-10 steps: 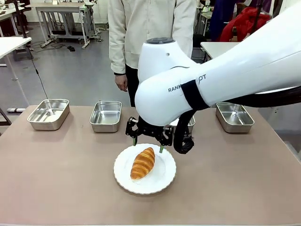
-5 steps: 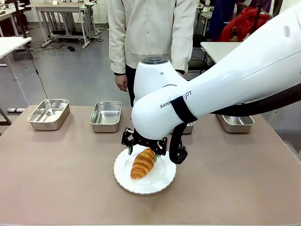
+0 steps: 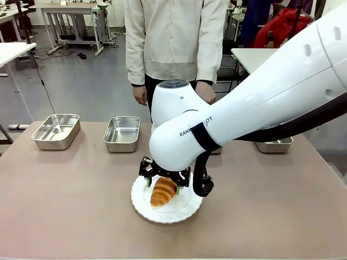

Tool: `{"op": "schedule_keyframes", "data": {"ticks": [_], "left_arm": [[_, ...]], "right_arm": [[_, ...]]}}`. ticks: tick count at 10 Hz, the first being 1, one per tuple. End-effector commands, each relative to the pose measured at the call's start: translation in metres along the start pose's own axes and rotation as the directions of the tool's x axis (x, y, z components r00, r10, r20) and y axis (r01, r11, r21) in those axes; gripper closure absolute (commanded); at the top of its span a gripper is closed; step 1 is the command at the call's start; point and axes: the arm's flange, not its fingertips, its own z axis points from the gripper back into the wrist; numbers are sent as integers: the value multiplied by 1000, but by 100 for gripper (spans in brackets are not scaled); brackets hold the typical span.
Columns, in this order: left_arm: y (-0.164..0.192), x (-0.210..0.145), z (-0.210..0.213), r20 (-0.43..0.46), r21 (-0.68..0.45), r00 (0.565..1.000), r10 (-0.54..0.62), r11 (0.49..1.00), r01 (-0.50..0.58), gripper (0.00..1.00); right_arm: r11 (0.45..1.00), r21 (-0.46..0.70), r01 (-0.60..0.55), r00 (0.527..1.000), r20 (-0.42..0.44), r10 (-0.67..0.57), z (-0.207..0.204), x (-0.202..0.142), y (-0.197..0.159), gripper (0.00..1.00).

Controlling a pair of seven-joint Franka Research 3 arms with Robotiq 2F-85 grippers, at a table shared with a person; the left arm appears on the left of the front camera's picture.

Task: Place the bread in the container.
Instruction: Place the Butter Roll into the Airtight Container indicated by the human.

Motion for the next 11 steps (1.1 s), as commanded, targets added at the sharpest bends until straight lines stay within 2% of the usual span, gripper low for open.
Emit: {"op": "schedule_keyframes", "data": {"ticks": [1,2,3,4,7,8,9,10,11], "left_arm": [[-2,-1,1,5,-3,1000,-13,1000,13,0],[-2,-1,1,5,-3,1000,-13,1000,13,0],[-2,-1,1,5,-3,1000,-13,1000,13,0],[-2,-1,1,5,-3,1000,-13,1000,13,0],[-2,-1,1,5,-3,1000,-13,1000,13,0],[-2,-1,1,5,-3,1000,-13,1000,13,0],[-2,-1,1,5,-3,1000,-13,1000,13,0],[-2,-1,1,5,-3,1000,-13,1000,13,0],[-2,-1,1,5,-3,1000,-13,1000,13,0]], "right_arm": [[1000,5,5,999,31,-5,-9,2,4,0],[1000,1,5,1000,28,-5,-11,3,3,0],[1000,-2,11,999,30,-11,-13,4,2,7],[1000,-13,18,1000,22,-18,-14,6,2,20],[999,-21,24,1000,20,-23,-15,8,0,47],[999,-21,25,999,21,-25,-15,8,0,35],[998,-32,51,998,36,-50,-14,8,1,67],[1000,-13,16,1000,-7,-16,-10,8,-3,67],[1000,-13,16,1000,-7,-16,-10,8,-3,67]]}}
